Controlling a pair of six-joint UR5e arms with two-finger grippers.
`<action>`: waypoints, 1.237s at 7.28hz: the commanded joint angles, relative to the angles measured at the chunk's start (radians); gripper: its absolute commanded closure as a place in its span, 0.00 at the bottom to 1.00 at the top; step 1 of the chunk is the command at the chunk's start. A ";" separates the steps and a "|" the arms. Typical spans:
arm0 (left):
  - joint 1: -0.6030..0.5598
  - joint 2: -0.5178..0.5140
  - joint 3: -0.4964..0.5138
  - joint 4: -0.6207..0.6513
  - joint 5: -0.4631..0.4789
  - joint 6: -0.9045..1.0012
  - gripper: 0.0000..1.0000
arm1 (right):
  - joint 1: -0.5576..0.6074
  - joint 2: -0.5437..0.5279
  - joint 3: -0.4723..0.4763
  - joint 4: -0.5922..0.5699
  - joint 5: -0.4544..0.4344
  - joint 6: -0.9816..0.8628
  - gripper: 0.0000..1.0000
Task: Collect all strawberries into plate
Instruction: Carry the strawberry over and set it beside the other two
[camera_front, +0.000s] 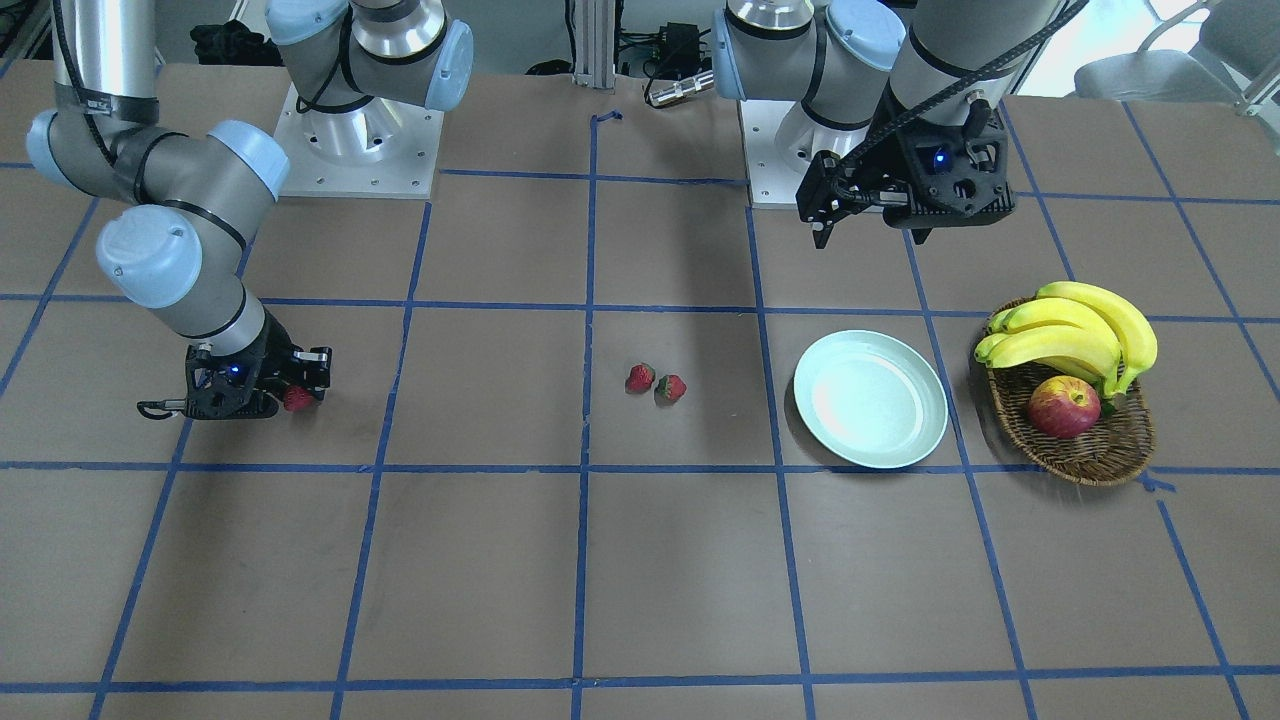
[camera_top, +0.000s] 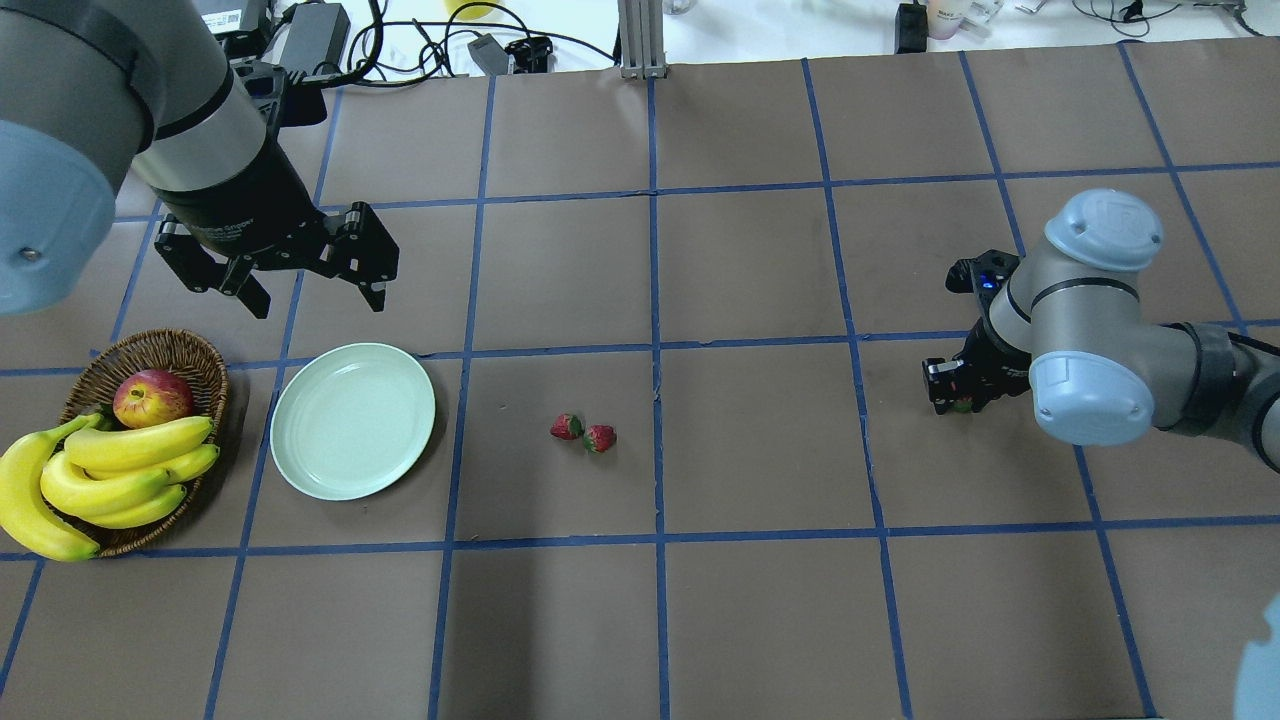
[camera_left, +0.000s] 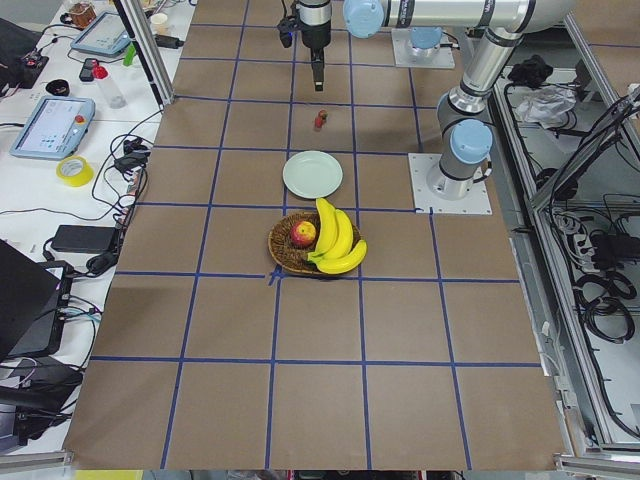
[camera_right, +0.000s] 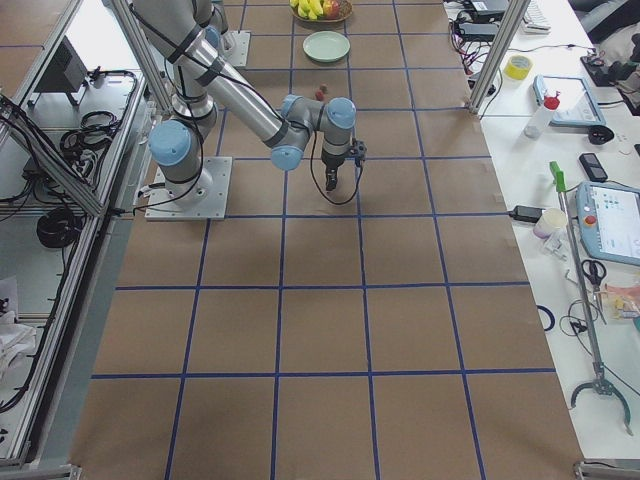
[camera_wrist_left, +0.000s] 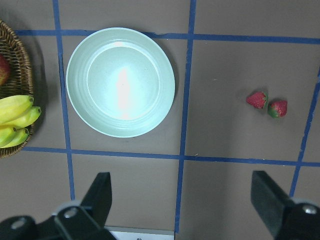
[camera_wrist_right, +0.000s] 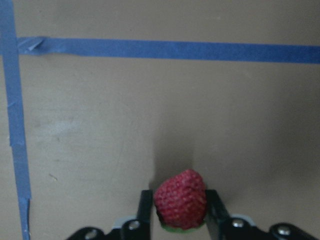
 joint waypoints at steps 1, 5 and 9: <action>0.000 -0.001 0.001 0.004 -0.001 0.000 0.00 | 0.064 -0.048 -0.005 0.004 0.013 0.053 0.93; 0.000 0.000 0.001 0.006 -0.001 0.000 0.00 | 0.587 0.003 -0.230 -0.011 0.145 0.821 0.93; 0.011 0.002 0.001 -0.004 0.002 0.005 0.00 | 0.763 0.253 -0.445 -0.025 -0.055 1.044 0.90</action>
